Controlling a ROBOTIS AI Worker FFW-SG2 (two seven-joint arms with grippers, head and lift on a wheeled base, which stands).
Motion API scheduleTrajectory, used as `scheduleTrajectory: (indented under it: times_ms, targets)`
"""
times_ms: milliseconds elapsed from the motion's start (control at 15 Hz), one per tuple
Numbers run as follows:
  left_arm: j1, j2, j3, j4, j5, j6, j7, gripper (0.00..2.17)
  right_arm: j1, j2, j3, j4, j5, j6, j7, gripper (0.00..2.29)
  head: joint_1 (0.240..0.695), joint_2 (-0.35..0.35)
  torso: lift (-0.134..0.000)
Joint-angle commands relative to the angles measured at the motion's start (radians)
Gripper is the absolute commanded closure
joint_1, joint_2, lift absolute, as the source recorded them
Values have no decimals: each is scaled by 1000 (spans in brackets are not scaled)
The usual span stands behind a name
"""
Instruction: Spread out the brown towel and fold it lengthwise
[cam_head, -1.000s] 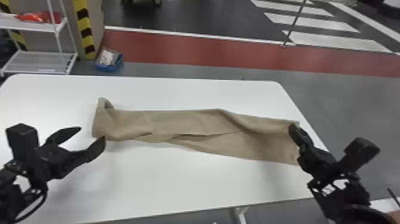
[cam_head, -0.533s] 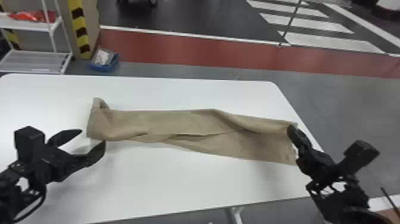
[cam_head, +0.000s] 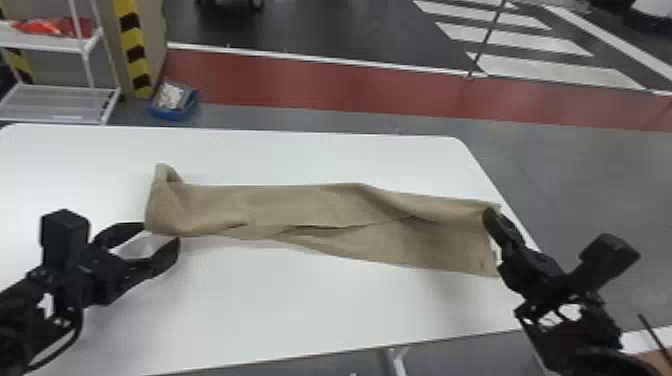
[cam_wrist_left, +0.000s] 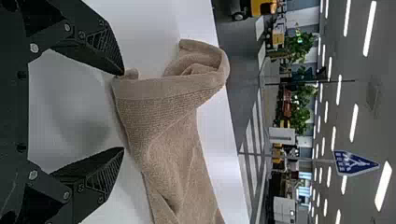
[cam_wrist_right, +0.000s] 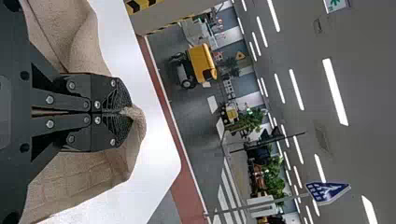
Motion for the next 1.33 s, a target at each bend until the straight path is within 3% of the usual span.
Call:
scheduleTrajectory:
  times_ms: [0, 67, 200, 267, 400, 467, 733, 1067, 1267]
  targets:
    - [0, 0, 1, -2, 11, -3, 8, 414, 0, 0, -4, -4, 1, 5, 0, 1663, 695, -240, -120]
    - [3, 0, 1, -5, 11, 0, 8, 424, 2, 0, -4, -5, 1, 5, 0, 1663, 695, -239, -120]
    - [9, 0, 1, -13, 13, 4, 17, 718, 3, 0, -5, -7, 1, 8, 0, 1663, 695, -239, -120]
    - [12, 3, 6, -27, 13, 77, 12, 1136, 5, 0, -7, -7, 0, 8, 0, 1663, 695, -240, -120]
    - [21, 11, 19, -113, 13, 267, -11, 1575, 6, 0, -9, -8, -6, 8, 0, 1663, 695, -241, -120]
    - [38, 12, 35, -168, 18, 313, -12, 1686, 6, -2, -9, -8, -9, 5, 0, 1663, 695, -242, -120]
    - [100, 20, 119, -357, 65, 497, -23, 1686, 5, -3, -9, -13, -19, 8, 0, 1663, 695, -250, -120]
    - [106, 29, 165, -452, 116, 629, -32, 1686, 6, -9, -21, -25, -43, 26, 2, 1663, 695, -248, -120]
    - [100, 31, 246, -522, 177, 810, -67, 1686, 3, -23, -82, -82, -66, 137, 6, 1663, 695, -249, -120]
